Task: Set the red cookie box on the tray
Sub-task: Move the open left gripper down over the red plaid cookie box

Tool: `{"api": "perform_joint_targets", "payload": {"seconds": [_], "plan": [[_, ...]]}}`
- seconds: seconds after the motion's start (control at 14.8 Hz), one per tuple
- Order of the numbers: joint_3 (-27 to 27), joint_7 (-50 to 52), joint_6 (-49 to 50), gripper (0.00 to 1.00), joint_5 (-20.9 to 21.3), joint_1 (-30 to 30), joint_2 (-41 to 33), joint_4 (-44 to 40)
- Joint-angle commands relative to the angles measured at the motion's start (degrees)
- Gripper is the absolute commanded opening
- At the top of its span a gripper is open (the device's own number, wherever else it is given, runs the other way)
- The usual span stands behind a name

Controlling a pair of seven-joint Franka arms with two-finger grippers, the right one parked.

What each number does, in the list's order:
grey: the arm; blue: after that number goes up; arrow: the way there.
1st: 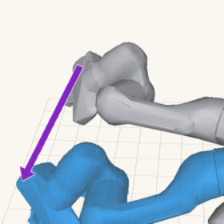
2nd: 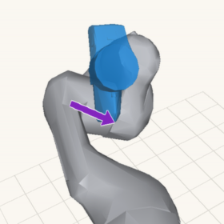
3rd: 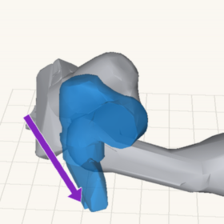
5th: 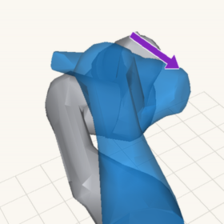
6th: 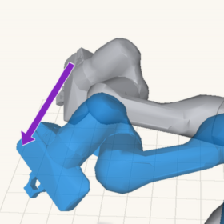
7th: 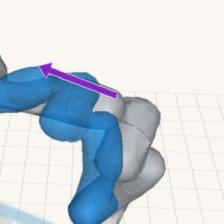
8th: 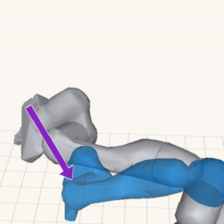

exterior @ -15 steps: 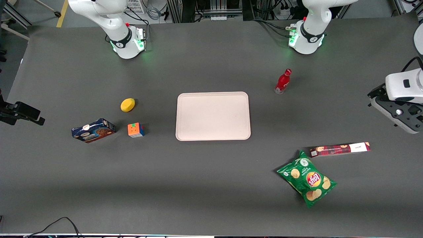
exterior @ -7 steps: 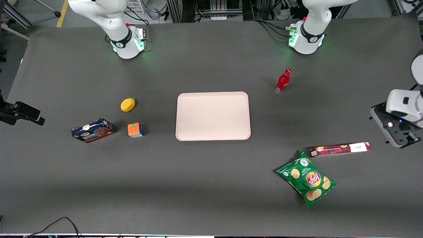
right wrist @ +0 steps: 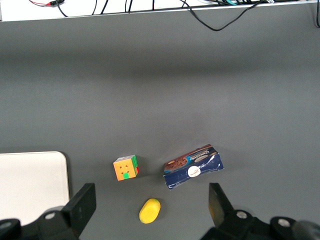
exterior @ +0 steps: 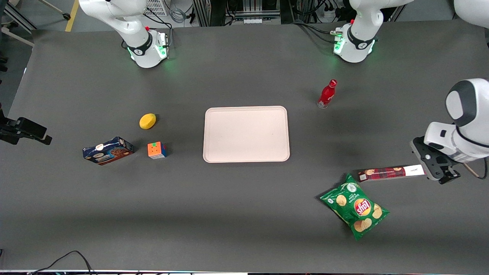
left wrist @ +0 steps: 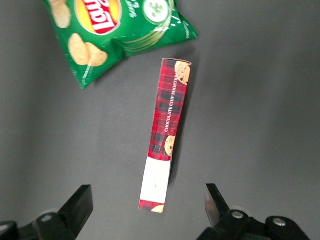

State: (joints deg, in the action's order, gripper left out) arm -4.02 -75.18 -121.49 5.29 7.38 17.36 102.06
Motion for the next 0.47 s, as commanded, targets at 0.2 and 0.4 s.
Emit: {"api": "perform_joint_targets", "payload": {"seconds": [0.2, 0.4], "plan": [[-0.02, -8.67, -11.21, 1.00, -0.81, 0.61, 2.67, 6.30], [-0.02, -8.76, -14.21, 1.00, -0.81, 0.88, 6.10, 6.22]]}}
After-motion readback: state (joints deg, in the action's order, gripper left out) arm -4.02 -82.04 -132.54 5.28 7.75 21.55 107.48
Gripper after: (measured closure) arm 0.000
